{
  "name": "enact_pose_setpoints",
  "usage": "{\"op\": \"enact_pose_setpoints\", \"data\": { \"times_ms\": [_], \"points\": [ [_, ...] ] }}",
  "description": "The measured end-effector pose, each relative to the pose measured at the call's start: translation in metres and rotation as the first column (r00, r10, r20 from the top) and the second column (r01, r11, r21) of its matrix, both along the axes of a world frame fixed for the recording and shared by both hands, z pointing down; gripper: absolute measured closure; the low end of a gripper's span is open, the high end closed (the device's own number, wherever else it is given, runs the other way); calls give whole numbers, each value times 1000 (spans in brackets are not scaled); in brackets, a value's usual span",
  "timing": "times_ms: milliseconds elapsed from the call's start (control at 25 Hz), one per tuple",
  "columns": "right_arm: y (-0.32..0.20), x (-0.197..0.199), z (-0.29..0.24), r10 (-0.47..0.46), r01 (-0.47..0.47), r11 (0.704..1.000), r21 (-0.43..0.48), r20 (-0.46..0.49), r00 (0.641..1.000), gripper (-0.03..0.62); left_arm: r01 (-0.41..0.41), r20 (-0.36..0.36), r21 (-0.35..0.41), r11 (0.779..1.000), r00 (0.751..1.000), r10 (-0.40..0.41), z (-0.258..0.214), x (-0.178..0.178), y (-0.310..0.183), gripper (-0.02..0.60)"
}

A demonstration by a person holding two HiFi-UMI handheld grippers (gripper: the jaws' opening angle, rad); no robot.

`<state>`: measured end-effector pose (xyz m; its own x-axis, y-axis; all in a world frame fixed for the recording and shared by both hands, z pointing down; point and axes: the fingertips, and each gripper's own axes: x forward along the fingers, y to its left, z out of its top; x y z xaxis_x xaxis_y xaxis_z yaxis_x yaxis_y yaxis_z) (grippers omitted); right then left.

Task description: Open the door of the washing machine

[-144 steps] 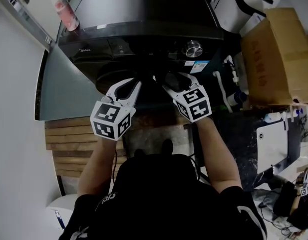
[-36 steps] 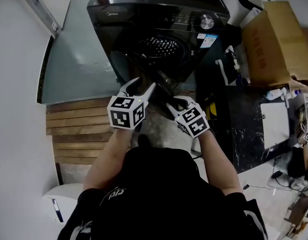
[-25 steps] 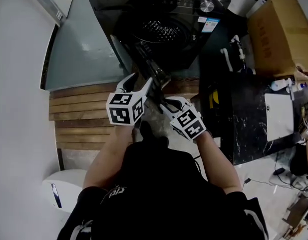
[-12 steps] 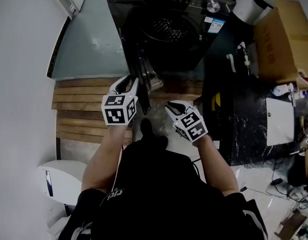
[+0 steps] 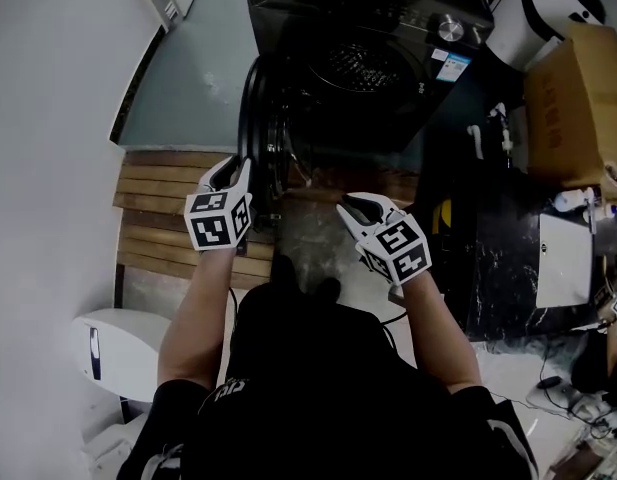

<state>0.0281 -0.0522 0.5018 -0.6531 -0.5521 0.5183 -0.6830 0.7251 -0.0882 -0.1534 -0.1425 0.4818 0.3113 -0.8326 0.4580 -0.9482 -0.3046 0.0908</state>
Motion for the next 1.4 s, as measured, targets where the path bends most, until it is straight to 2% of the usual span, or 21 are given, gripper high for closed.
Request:
{"op": "enact_pose_setpoints", "data": {
  "times_ms": [400, 800, 1120, 1280, 1400],
  "points": [
    [-39, -45, -13, -6, 6, 1000, 5, 13, 1000, 546, 12, -5, -7, 1000, 1000, -12, 1, -59, -10, 488],
    [-83, -103, -18, -14, 14, 1000, 7, -14, 1000, 549, -32, -14, 12, 999, 999, 32, 3, -107, -29, 482],
    [-94, -129, -17, -26, 26, 1000, -3, -48, 999, 549, 11, -45, 0, 1000, 999, -11, 0, -136, -43, 480],
    [-102, -128, -12, -21, 20, 1000, -22, -44, 999, 550, 77, 14, 91, 993, 997, -79, -17, -141, -46, 471],
    [-113, -121, -11, -20, 19, 999, -26, -34, 999, 551, 70, 24, 141, 987, 997, -74, -34, -127, -54, 471]
  ]
}}
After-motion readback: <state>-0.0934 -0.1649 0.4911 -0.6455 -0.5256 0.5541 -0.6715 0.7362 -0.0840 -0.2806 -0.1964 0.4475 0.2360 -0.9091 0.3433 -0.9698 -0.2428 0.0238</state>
